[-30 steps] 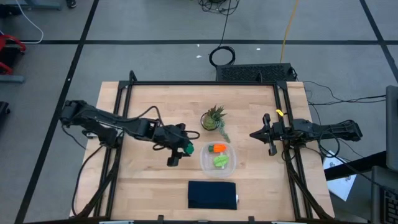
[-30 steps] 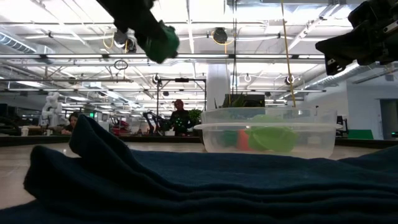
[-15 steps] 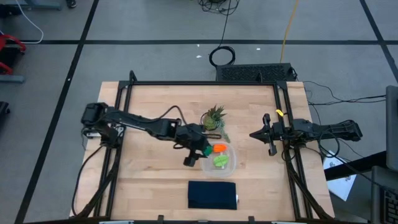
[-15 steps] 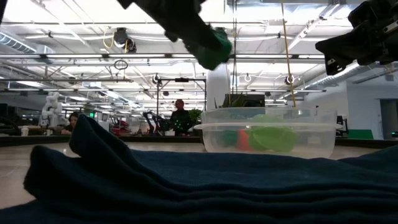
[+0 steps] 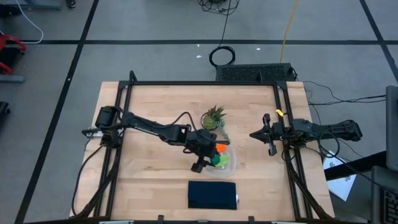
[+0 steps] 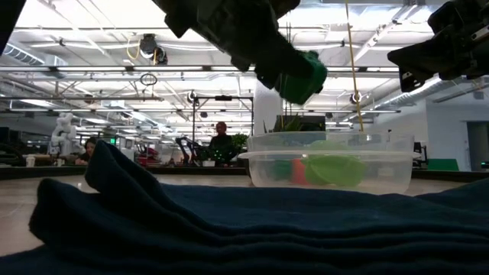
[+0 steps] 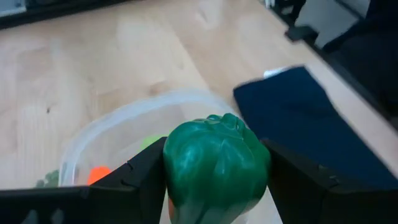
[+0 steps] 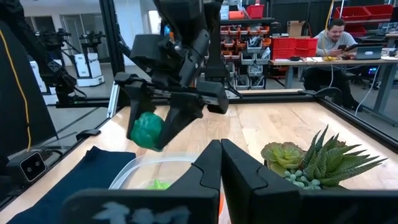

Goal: Pick and placing Produce into tupperware
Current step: Put the green bell pepper into the transparent bin

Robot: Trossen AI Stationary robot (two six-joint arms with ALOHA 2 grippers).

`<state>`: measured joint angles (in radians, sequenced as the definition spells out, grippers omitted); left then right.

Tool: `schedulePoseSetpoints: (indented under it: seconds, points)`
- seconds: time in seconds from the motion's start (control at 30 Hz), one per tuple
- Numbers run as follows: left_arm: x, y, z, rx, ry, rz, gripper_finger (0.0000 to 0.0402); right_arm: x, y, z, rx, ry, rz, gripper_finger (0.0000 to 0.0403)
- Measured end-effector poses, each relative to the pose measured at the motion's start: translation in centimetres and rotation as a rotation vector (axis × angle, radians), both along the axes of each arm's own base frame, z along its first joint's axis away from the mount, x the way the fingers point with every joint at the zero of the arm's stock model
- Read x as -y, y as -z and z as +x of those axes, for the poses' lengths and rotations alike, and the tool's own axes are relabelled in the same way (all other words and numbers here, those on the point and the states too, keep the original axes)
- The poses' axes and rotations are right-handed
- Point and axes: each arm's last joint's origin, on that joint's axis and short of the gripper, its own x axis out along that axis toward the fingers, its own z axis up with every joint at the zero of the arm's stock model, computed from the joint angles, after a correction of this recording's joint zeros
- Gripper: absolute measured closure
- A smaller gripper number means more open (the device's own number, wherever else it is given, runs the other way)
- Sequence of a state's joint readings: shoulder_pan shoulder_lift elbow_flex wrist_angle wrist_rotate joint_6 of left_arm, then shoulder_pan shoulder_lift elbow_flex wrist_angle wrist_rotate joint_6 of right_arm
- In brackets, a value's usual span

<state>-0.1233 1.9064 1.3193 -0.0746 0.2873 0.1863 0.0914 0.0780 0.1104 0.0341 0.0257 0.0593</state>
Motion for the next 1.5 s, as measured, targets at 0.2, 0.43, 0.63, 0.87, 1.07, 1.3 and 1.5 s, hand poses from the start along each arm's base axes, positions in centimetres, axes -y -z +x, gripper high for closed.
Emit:
schedulePoseSetpoints:
  seconds: [0.2, 0.43, 0.63, 0.87, 1.07, 1.3, 1.5]
  points:
    - [0.8, -0.1, -0.1, -0.011, 0.015, -0.041, 0.0172, 0.0, 0.0, 0.0, 0.000, 0.000, 0.006, 0.0403]
    - [1.7, 2.0, 0.3, -0.042, 0.045, -0.020, 0.0172, 0.0, 0.0, 0.0, 0.000, 0.000, 0.007, 0.0403]
    - [1.5, 2.9, 0.3, -0.095, -0.016, 0.014, 0.0172, 0.0, 0.0, 0.0, 0.002, 0.000, 0.022, 0.0403]
    - [0.7, 3.2, 0.1, -0.156, -0.067, 0.003, 0.0172, 0.0, 0.0, 0.0, 0.002, 0.000, 0.026, 0.0403]
    - [0.4, 3.3, 0.1, -0.182, -0.147, -0.030, 0.0172, 0.0, 0.0, 0.0, 0.002, 0.000, 0.026, 0.0403]
    - [0.4, 3.3, 0.1, -0.214, -0.218, -0.073, 0.0172, 0.0, 0.0, 0.0, 0.002, 0.000, 0.026, 0.0403]
    - [0.6, 3.0, 0.1, -0.227, -0.278, -0.064, 0.0172, 0.0, 0.0, 0.0, 0.003, 0.000, 0.026, 0.0403]
